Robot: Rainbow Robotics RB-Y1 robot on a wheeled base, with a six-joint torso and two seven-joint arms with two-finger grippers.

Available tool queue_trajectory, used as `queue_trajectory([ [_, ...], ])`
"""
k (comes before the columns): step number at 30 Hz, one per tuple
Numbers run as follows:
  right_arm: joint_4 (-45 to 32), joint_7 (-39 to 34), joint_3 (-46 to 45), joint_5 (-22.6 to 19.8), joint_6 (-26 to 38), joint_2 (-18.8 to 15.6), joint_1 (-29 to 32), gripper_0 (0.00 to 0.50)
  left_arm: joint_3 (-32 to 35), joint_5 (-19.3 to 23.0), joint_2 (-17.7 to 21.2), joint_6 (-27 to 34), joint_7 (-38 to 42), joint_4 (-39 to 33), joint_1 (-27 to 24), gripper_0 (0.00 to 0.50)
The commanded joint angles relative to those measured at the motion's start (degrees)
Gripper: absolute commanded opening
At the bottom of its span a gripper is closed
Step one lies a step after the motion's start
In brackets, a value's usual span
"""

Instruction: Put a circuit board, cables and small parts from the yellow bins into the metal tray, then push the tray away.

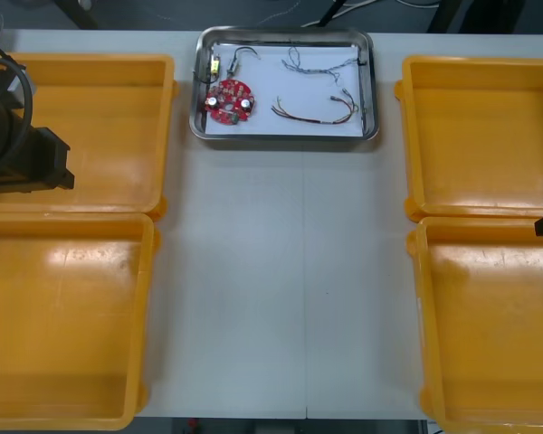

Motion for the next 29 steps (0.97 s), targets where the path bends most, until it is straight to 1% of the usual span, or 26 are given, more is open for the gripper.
queue_trajectory([
  [1,-1.54,2.48,-1.88,0.46,-0.13,0.46,0.72,0.500,1.72,0.37,-0.43,-0.45,-2.62,-1.16,0.39,0.500],
  [29,-1.54,2.48,-1.88,0.46,-0.13,0.46,0.72,0.500,1.72,0.37,-0.43,-0.45,-2.62,-1.16,0.39,0.500],
])
